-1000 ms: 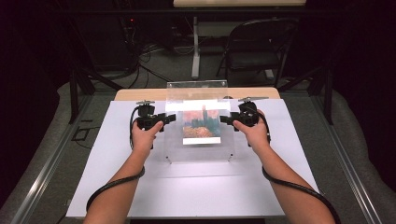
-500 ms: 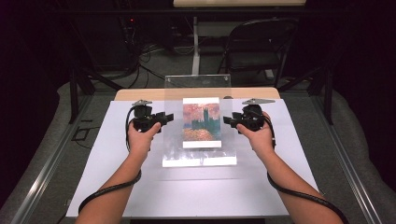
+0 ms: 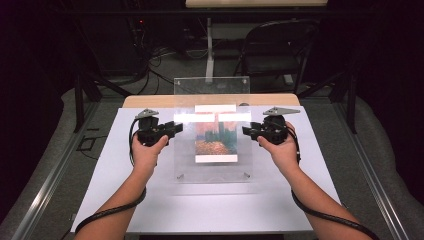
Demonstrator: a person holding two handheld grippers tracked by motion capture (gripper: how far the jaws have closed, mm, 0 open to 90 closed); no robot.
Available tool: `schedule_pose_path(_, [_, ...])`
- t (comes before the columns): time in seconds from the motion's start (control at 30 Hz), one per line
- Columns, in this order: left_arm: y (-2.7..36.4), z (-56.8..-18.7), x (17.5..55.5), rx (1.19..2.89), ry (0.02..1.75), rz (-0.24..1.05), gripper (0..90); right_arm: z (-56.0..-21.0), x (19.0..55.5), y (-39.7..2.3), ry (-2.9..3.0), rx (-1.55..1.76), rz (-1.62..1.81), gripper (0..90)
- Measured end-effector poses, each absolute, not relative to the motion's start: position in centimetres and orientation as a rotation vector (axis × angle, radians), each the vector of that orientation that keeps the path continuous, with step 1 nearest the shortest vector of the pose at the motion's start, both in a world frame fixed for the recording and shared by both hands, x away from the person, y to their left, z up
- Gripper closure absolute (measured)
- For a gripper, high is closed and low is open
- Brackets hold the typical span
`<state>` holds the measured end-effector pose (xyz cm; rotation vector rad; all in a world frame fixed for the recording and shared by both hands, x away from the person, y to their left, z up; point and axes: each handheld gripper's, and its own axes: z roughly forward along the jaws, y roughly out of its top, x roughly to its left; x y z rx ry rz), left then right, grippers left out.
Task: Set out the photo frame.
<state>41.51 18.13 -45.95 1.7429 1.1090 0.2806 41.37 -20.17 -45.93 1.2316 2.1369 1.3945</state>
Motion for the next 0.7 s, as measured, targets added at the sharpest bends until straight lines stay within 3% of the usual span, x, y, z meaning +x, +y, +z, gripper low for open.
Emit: schedule_pose_path(0.7, [18.9, -44.5, 36.3, 1.731, 1.007, 0.349, 70.2, -44.1, 36.5, -20.7, 2.11, 1.15, 1.401, 70.4])
